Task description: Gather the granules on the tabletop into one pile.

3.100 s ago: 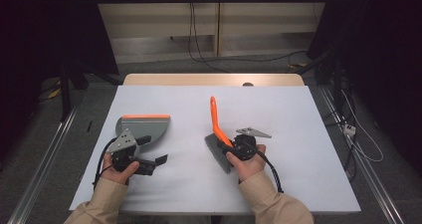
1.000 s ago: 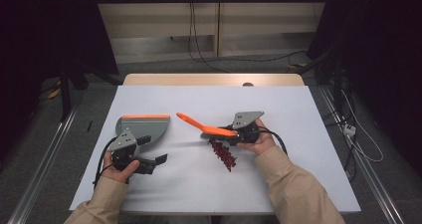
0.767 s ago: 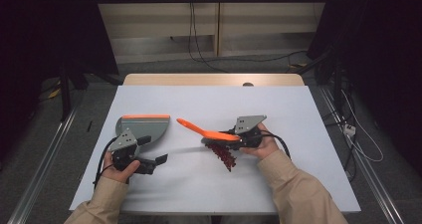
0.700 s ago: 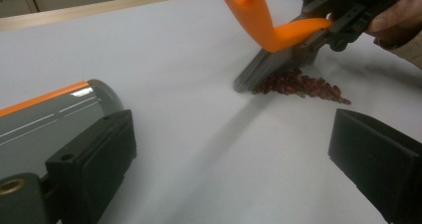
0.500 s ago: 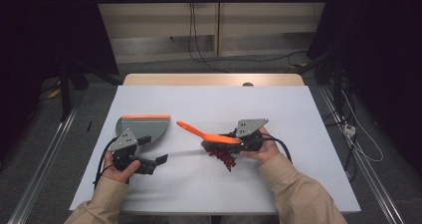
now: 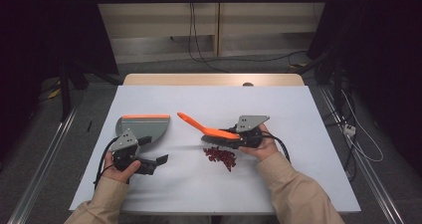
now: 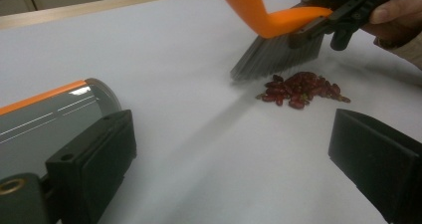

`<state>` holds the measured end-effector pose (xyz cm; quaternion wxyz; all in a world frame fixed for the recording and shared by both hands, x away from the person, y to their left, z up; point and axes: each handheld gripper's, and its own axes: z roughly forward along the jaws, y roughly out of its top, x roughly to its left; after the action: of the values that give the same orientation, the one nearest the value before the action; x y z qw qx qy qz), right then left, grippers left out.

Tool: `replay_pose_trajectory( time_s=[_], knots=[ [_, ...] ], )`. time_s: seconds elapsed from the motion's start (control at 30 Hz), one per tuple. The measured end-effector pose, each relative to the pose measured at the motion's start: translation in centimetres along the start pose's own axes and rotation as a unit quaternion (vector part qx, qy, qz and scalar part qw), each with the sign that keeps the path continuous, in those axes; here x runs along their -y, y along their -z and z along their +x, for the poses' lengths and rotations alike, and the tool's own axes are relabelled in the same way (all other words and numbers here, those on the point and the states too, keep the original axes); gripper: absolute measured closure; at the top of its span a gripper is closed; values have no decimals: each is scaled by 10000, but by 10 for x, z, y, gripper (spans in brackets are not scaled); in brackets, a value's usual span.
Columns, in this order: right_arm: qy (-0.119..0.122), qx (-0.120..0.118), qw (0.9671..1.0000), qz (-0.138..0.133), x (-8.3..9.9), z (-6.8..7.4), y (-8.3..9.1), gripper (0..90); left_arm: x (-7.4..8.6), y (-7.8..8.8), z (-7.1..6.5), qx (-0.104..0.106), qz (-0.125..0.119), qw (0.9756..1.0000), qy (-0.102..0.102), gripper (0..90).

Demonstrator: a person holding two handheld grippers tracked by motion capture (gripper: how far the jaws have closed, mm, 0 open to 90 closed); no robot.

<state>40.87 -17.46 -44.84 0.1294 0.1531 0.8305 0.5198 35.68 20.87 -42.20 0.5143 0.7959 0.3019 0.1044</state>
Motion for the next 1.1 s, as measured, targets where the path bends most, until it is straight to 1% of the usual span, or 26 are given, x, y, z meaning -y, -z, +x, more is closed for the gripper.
replay_pose_trajectory(
  time_s=[0.07,0.13,0.17,0.27,0.37,0.43,0.5,0.6,0.67,0.7,0.73,0.87,0.9,0.97,1.0,1.1],
  knots=[
    [-38,76,10000,47,3,-3,-3,713,0,0,0,-1,5,10000,-2,47],
    [-142,17,9999,-54,5,-3,-6,713,0,-1,0,4,5,10000,15,47],
    [-146,-23,9999,-51,5,-2,-7,714,0,0,0,4,13,10000,13,47],
    [63,-153,9998,78,2,5,-8,713,0,0,0,-3,7,10000,23,47],
    [118,-269,9995,104,0,10,-5,713,0,0,0,-1,12,10000,12,47],
    [184,-258,9994,122,-1,13,-3,713,0,-1,0,3,14,10000,19,47],
    [171,-152,9997,44,-3,12,-1,713,0,-1,0,2,23,10000,10,47],
    [-10,-48,9998,-185,-6,8,5,713,0,-1,0,6,18,10000,11,47],
    [-91,-12,9996,-277,-8,6,10,713,0,-1,0,3,18,10000,15,47],
    [-122,-30,9995,-306,-8,6,11,713,0,-1,0,-3,22,10000,12,47],
    [-160,-67,9993,-328,-9,8,13,713,0,-1,0,-4,16,10000,22,47],
    [-132,-240,9992,-274,-13,20,16,713,0,-1,1,0,18,10000,18,47],
    [-184,-282,9990,-294,-14,24,17,713,0,-1,0,-1,20,10000,25,47],
    [-284,-438,9979,-387,-15,32,18,713,0,0,0,8,11,10000,27,47],
    [-336,-510,9972,-429,-14,38,19,713,0,0,0,8,14,10000,24,47],
    [-497,-695,9953,-449,-8,49,19,713,1,2,2,-15,0,10000,62,47]
  ],
)
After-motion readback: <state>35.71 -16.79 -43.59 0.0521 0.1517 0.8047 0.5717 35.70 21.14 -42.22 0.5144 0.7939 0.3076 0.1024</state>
